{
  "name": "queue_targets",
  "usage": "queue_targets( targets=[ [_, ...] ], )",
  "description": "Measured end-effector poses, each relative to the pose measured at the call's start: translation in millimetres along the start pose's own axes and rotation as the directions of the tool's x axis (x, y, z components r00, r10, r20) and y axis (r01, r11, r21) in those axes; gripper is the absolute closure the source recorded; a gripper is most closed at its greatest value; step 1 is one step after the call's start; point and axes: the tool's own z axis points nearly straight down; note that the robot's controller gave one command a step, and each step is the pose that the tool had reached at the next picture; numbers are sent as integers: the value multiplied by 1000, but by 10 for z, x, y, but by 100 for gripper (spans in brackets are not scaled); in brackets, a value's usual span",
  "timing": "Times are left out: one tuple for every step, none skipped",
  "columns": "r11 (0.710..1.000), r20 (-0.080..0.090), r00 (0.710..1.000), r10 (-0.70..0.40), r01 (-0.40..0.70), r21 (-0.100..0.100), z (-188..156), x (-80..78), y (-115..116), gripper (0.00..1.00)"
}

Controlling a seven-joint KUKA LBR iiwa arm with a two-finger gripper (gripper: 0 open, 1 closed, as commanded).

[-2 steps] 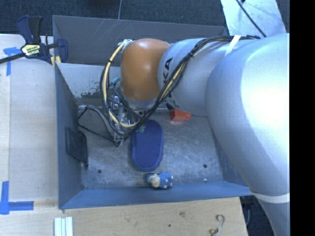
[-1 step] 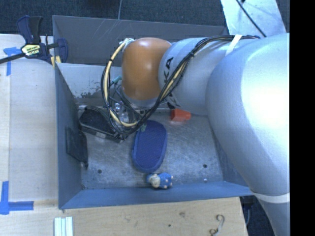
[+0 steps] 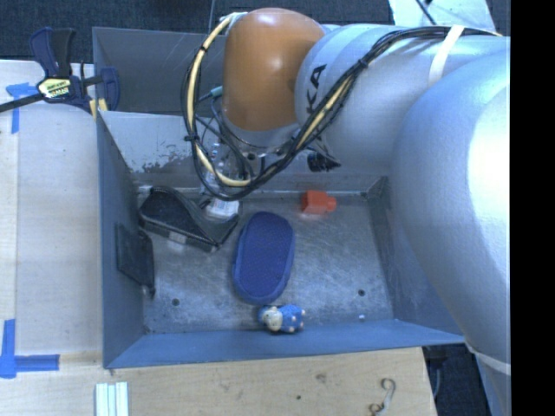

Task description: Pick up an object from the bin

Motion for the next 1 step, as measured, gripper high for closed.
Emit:
queue_targets(
  targets=[
    [1000, -6, 1000, -1, 1, 4, 39, 16, -7, 0]
  ],
)
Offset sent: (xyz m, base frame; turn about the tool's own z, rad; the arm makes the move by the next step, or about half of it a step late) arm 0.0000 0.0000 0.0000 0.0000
